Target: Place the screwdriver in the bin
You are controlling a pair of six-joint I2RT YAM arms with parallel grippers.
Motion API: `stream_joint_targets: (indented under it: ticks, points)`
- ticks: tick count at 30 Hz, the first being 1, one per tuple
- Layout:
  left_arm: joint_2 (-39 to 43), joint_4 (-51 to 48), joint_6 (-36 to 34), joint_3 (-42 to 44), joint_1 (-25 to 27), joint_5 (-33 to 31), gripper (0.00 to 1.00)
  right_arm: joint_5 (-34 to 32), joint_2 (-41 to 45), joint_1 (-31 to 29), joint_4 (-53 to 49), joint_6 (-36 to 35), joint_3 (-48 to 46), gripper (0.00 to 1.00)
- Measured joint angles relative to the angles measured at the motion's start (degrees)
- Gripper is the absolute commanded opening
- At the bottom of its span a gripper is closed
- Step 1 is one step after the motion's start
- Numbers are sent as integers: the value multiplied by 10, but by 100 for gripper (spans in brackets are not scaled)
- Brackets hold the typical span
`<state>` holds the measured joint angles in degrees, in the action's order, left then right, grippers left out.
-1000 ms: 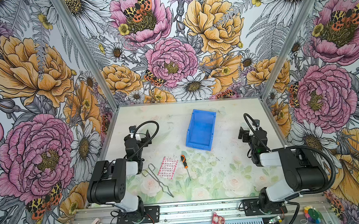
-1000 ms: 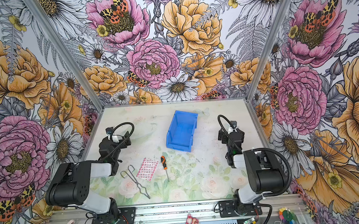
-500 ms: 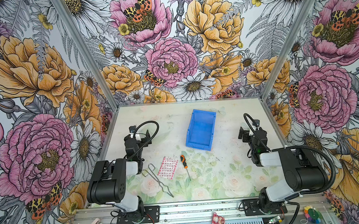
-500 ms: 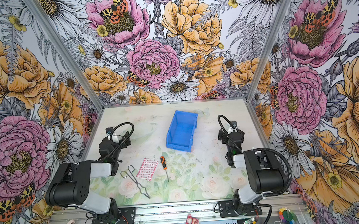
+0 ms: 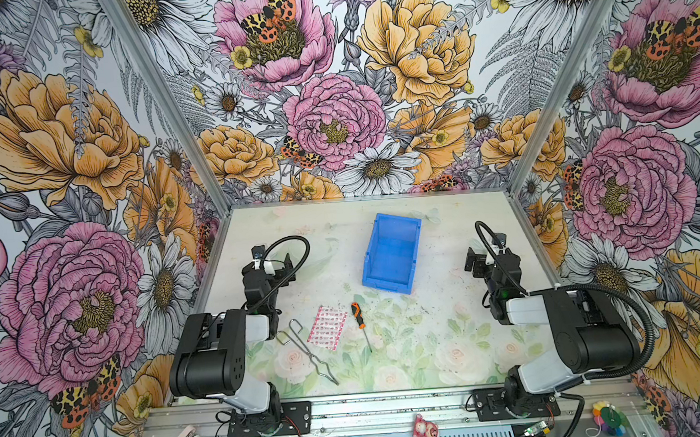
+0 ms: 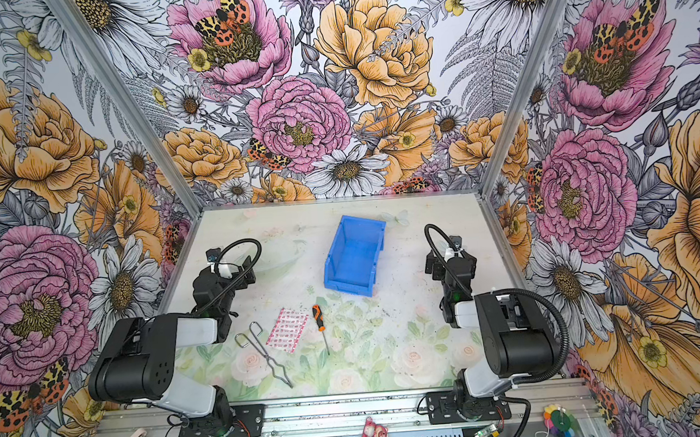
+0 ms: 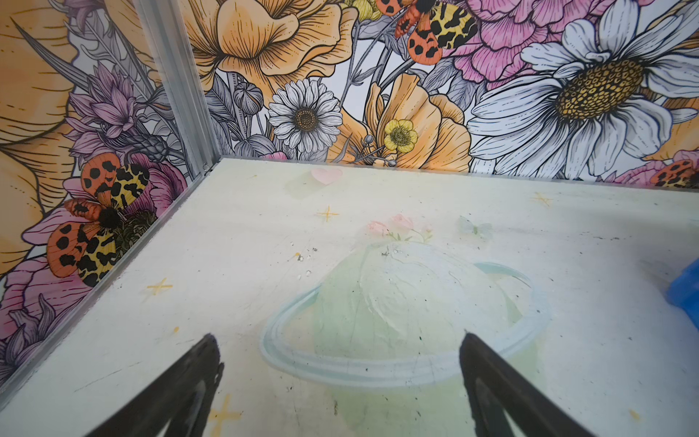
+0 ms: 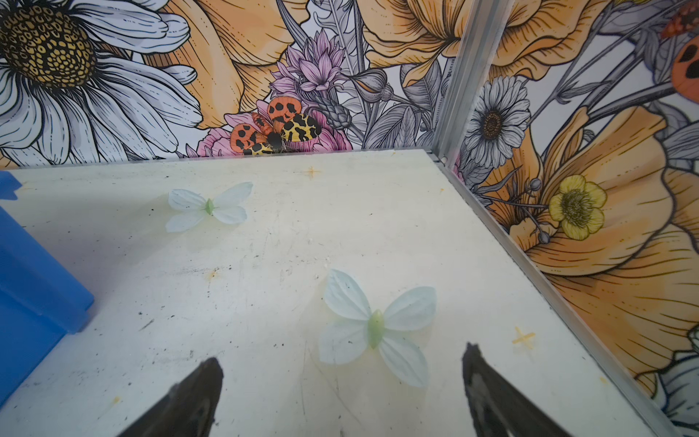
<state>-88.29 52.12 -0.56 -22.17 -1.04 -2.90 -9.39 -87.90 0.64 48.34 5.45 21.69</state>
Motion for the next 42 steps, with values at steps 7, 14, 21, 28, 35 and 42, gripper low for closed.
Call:
stream_joint_targets:
  ticks: [7, 14, 21, 28, 35, 42]
  points:
    - [0, 0, 1, 0, 0, 0, 99, 0, 1, -1, -1, 0, 0, 100]
    - [80, -65, 9, 3, 0, -14, 99, -4, 74, -15, -50, -6, 0, 99]
    - [177, -215, 42, -25, 0, -40, 99, -54, 223, -57, -189, 11, 6, 99]
    - [263, -378, 86, -68, 18, -35, 99, -118, 305, -94, -458, 93, 125, 99]
    - [342, -500, 137, -71, 77, -17, 99, -122, 324, -157, -675, 188, 209, 100]
    - [408, -579, 172, -71, 166, -2, 99, -111, 310, -290, -789, 285, 209, 100]
